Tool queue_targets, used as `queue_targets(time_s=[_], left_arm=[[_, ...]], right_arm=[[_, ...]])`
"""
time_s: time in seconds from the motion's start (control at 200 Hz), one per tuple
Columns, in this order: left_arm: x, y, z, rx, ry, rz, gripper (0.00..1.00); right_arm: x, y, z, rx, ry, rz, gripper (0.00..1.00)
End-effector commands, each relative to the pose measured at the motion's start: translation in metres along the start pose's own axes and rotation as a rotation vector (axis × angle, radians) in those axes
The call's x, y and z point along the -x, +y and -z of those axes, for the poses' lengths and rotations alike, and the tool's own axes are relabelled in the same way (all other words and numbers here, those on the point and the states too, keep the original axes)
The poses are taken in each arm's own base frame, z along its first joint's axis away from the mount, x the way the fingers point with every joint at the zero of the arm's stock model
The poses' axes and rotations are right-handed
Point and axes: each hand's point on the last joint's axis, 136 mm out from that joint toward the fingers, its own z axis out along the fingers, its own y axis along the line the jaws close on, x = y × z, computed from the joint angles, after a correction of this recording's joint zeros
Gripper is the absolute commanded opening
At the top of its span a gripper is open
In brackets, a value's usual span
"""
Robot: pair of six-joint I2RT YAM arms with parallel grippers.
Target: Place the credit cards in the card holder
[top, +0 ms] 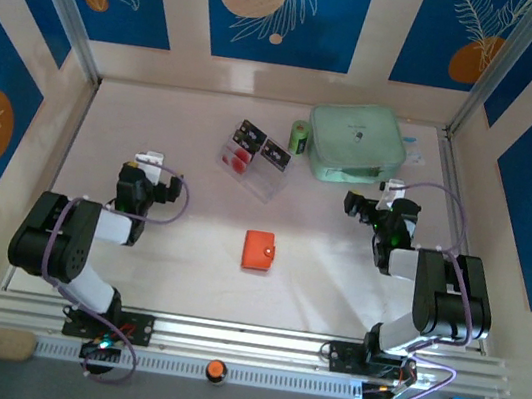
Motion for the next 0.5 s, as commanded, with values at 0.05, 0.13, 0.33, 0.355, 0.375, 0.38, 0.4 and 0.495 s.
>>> queue_targets(time_s=[0.05, 0.13, 0.33, 0.355, 0.375, 0.38, 0.4, 0.495], left_arm=[[0.0035, 0.0046, -0.0006, 0.013, -0.017, 0.027, 1.00], [0.0029, 0.0047, -0.0010, 0.015, -0.014, 0.027, 1.00], [0.0040, 0.0048, 0.0010, 0.018, -0.025, 0.025, 1.00], [0.0042, 0.0052, 0.0012, 0.018, -0.026, 0.026, 1.00], [0.0042, 0.0054, 0.0012, 0.020, -0.025, 0.026, 1.00], [0.0041, 0.0054, 0.0010, 0.020, -0.025, 0.026, 1.00], [0.0040, 0.0053, 0.0009, 0.019, -0.024, 0.025, 1.00], [0.0041, 0.0052, 0.0009, 0.018, -0.025, 0.026, 1.00]], right_arm=[[0.0001, 0.0021, 0.0015, -0.009, -0.012, 0.037, 0.99], [0.0004, 0.0022, 0.0014, -0.007, -0.012, 0.037, 0.99], [0.0000, 0.0019, 0.0006, 0.006, -0.003, 0.026, 0.99], [-0.0001, 0.0016, 0.0005, 0.007, -0.003, 0.024, 0.99], [0.0000, 0.0016, 0.0004, 0.007, -0.002, 0.024, 0.99], [0.0001, 0.0015, 0.0004, 0.006, -0.002, 0.024, 0.99], [-0.0004, 0.0015, 0.0004, 0.006, -0.001, 0.024, 0.99], [-0.0008, 0.0017, -0.0007, 0.006, 0.003, 0.026, 0.99]])
